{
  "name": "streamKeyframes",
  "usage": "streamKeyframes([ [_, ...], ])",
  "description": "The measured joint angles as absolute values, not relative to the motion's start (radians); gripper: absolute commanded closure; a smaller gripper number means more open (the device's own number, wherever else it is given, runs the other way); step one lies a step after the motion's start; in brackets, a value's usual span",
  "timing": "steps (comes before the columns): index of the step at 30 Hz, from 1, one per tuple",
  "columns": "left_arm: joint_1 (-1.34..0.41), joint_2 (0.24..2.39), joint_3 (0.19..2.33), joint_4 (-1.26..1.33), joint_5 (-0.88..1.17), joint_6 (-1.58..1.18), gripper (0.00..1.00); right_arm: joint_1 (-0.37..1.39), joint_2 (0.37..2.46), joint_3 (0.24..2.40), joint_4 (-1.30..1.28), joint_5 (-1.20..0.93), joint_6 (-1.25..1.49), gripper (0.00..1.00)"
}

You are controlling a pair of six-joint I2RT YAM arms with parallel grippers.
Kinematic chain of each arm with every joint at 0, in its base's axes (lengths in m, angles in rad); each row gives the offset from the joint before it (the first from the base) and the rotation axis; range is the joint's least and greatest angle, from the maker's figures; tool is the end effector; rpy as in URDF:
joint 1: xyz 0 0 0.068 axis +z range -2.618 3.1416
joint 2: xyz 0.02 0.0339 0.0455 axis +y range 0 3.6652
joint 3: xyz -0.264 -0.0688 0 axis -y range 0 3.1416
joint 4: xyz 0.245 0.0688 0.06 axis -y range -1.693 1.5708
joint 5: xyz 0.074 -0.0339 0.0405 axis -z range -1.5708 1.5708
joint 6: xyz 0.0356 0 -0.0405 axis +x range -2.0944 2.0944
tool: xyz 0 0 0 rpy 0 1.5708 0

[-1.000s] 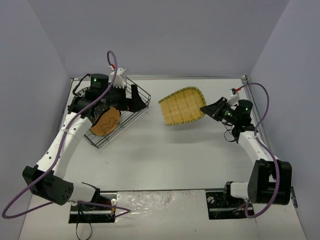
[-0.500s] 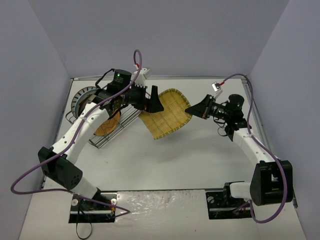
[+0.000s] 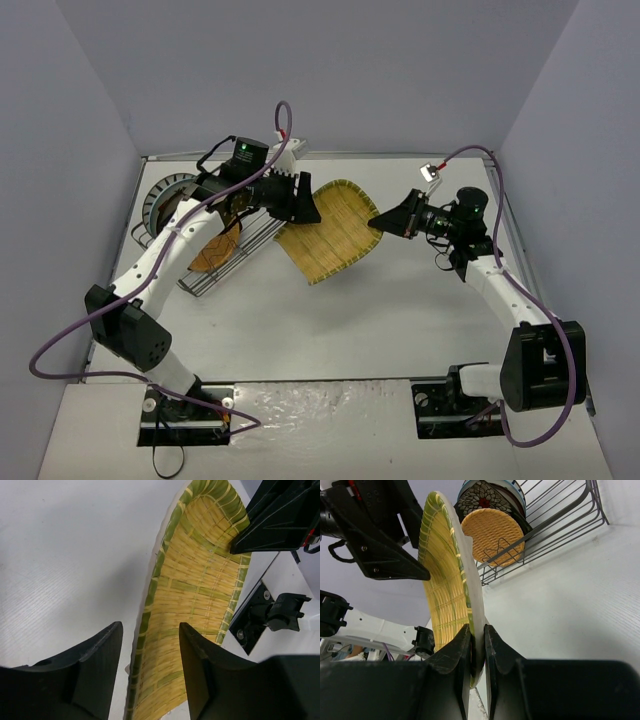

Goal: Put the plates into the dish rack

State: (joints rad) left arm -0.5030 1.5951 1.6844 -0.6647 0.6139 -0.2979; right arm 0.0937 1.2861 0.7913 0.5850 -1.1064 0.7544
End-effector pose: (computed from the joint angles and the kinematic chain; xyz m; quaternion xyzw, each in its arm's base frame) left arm 0.2982 -0.1875 0.4029 0.2292 0.8184 -0.4219 0.3156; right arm 0.2753 0.0578 0.3114 -0.1808 0.6687 0.5815 0.4267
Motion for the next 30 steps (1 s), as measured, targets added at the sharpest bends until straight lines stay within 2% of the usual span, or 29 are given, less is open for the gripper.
streamKeyframes([
  [4, -0.503, 1.595, 1.684, -0.666, 0.636, -0.295, 0.76, 0.1, 1.287, 0.792, 0.585, -1.108, 0.753, 1.0],
  [6, -0.503, 1.595, 1.684, -0.667, 0.64, -0.295, 0.98, 0.1, 1.287, 0.795, 0.586, -1.112, 0.752, 1.0],
  [10, -0.501, 1.593, 1.683, -0.67, 0.678, -0.294, 1.0, 0.098, 1.289, 0.797, 0.587, -1.105, 0.737, 0.99],
  [12, -0.5, 1.591, 1.683, -0.669, 0.683, -0.291, 1.0, 0.098, 1.29, 0.798, 0.588, -1.105, 0.734, 0.93],
  [17, -0.499, 1.589, 1.68, -0.671, 0.676, -0.255, 1.0, 0.102, 1.29, 0.814, 0.546, -1.105, 0.703, 0.27],
  [20, -0.502, 1.585, 1.671, -0.685, 0.637, -0.205, 1.0, 0.108, 1.29, 0.852, 0.485, -1.101, 0.651, 0.07],
  [22, -0.503, 1.577, 1.67, -0.707, 0.594, -0.163, 1.0, 0.112, 1.29, 0.888, 0.418, -1.086, 0.591, 0.0],
  [30, -0.502, 1.446, 1.67, -0.789, 0.403, 0.044, 1.0, 0.085, 1.29, 0.939, 0.265, -1.037, 0.477, 0.0],
])
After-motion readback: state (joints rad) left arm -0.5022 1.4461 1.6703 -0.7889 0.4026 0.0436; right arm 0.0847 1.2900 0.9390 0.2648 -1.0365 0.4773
